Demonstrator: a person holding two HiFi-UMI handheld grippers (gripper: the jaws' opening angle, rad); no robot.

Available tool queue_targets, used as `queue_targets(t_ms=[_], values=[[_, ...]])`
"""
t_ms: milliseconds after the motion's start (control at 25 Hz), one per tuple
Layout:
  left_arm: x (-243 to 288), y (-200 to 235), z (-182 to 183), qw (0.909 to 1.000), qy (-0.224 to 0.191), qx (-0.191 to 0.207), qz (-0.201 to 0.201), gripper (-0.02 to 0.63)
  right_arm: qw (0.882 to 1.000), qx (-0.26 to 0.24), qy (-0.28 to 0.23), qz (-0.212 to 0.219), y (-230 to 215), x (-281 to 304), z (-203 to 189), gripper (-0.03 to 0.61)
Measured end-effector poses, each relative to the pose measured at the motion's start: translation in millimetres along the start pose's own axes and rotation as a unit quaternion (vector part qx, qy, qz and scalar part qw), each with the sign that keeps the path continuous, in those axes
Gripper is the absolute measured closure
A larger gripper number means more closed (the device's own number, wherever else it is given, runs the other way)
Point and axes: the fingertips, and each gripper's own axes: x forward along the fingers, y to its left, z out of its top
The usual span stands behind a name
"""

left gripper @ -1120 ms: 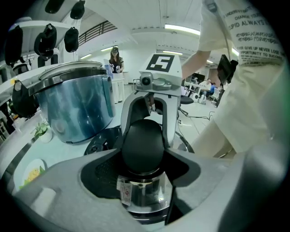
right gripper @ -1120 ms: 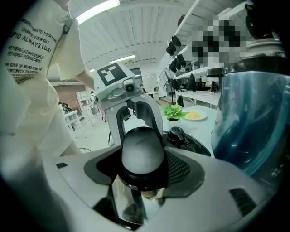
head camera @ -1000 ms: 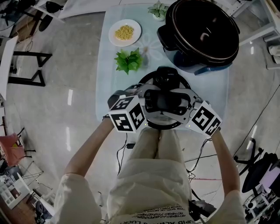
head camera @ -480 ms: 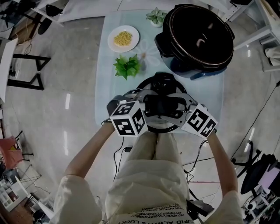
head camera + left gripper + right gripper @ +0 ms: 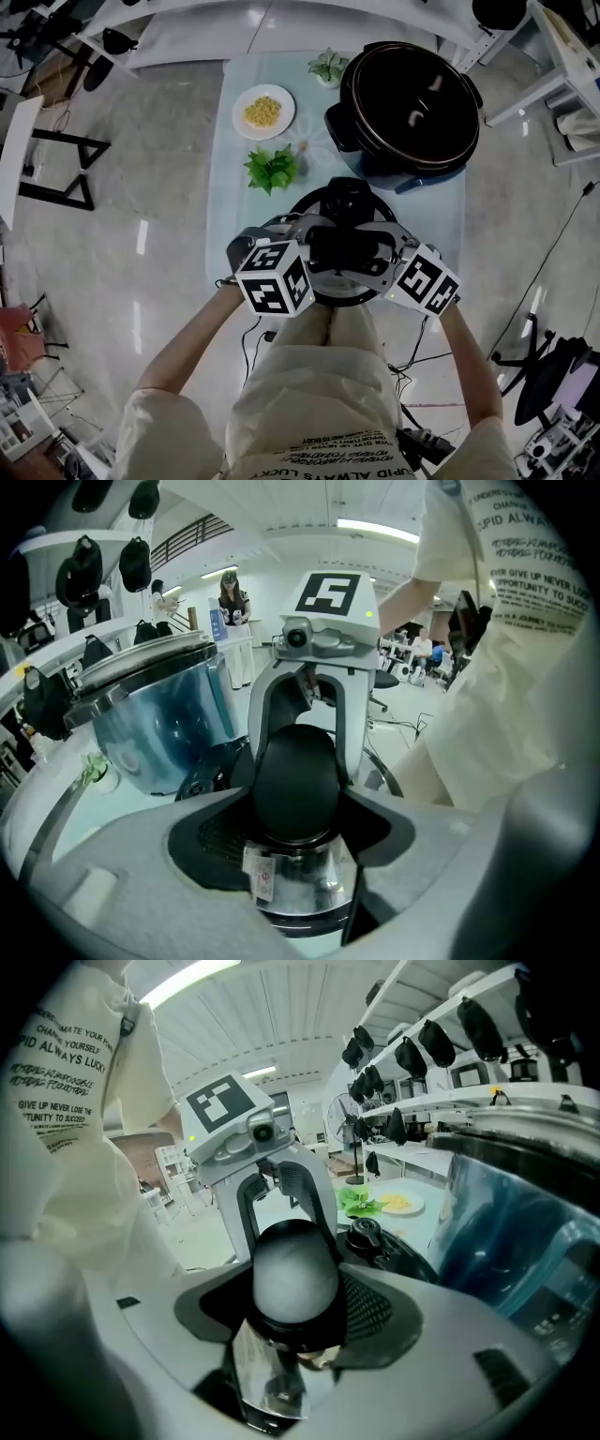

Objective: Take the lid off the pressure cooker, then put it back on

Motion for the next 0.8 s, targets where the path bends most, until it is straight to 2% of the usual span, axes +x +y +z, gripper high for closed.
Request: queue_targets(t_ms=[800], values=[[-62,-26,51,0.9997,-0.009,0.018,0.012,0.336,1.0,-0.02,-0.009,-0.012,40,-51,56,0.298]])
